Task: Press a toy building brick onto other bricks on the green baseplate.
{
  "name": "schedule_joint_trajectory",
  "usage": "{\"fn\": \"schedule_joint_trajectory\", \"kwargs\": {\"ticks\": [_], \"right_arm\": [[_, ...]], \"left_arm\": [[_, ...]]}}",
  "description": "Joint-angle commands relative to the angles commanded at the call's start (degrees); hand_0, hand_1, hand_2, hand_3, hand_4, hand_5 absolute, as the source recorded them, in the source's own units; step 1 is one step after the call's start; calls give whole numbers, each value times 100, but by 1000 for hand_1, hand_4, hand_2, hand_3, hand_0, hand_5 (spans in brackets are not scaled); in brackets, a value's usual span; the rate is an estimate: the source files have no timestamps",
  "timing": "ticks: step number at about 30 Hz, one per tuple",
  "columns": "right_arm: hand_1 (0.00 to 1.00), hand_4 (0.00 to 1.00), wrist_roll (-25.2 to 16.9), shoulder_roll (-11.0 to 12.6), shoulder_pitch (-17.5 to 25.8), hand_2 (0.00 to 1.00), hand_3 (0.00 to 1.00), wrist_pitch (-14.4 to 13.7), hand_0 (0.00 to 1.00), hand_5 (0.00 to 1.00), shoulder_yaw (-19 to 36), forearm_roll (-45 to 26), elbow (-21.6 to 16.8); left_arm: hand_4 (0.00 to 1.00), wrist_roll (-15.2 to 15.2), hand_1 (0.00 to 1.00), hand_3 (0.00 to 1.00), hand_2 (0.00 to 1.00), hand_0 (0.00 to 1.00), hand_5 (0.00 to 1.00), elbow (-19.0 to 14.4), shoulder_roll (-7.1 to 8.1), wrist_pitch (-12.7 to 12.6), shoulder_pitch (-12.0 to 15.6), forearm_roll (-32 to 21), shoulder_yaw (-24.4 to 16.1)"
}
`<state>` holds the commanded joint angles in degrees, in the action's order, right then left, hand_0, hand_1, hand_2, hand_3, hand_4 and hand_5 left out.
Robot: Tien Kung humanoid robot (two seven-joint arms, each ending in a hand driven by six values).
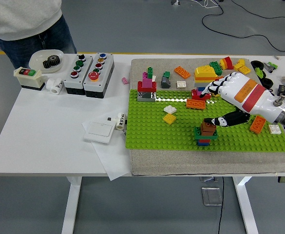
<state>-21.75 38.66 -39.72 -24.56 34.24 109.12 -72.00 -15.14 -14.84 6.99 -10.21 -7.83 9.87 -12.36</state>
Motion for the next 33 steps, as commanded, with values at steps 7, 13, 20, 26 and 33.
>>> {"fn": "schedule_joint_trajectory", "kwargs": {"ticks": [7, 13, 20, 26, 33], "right_arm": [[621, 857, 333, 53, 507, 699, 588, 319, 540, 577, 349, -979, -238], [641, 842, 447, 83, 832, 701, 583, 555, 578, 580, 571, -1718, -437], [603, 821, 414, 75, 1140, 639, 556, 625, 586, 580, 932, -1559, -603], [582, 816, 317, 63, 1341, 608, 549, 646, 570, 594, 1156, -1316, -742], [545, 804, 266, -6, 1549, 568, 548, 687, 544, 592, 1370, -1088, -815]], "left_arm": [[794, -12, 574, 765, 724, 457, 812, 2, -8, -8, 18, 41, -23], [794, -26, 573, 765, 724, 457, 812, 5, -8, -9, 29, 97, -56], [795, -45, 573, 764, 725, 457, 812, 6, -3, -7, 34, 181, -103], [794, -54, 573, 764, 724, 457, 812, 7, -2, -7, 39, 226, -131], [795, -61, 573, 764, 724, 457, 813, 8, 0, -2, 34, 242, -136]]}}
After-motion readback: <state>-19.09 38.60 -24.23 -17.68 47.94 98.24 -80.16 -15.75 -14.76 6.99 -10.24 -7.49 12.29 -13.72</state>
